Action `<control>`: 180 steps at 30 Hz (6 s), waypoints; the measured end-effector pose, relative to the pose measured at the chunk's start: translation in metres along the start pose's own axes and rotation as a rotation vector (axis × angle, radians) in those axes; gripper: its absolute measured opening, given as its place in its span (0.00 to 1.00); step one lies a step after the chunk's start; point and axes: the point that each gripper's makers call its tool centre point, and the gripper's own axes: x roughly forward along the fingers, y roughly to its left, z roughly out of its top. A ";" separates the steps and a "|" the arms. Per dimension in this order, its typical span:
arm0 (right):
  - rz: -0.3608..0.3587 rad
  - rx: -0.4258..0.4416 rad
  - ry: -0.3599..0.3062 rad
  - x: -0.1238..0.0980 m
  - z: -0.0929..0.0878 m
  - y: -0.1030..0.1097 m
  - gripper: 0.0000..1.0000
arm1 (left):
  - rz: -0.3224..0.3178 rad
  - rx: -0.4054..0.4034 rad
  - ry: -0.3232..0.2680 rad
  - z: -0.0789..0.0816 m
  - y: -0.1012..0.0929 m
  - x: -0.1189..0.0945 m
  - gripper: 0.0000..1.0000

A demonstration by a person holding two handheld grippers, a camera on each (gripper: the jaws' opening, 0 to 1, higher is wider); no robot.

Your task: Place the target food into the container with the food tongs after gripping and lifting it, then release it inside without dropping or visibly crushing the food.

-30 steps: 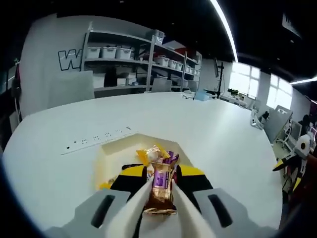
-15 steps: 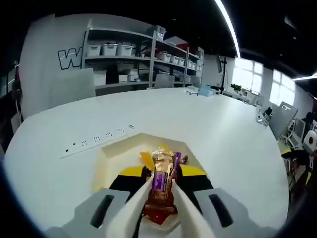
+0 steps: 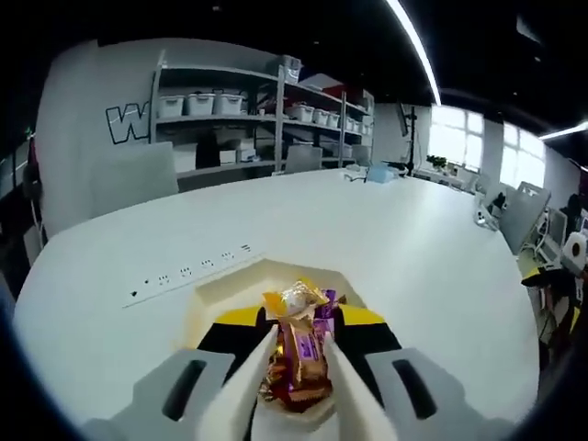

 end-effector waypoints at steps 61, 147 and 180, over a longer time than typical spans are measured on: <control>0.130 -0.047 0.051 0.021 -0.007 0.071 0.99 | -0.087 -0.051 0.070 -0.131 -0.059 -0.137 0.28; 0.023 -0.004 0.074 -0.002 -0.020 0.020 0.93 | 0.015 -0.032 -0.157 -0.021 -0.012 -0.074 0.23; -0.038 0.032 0.106 -0.004 -0.030 -0.009 0.93 | 0.048 0.000 -0.172 0.028 0.022 -0.015 0.26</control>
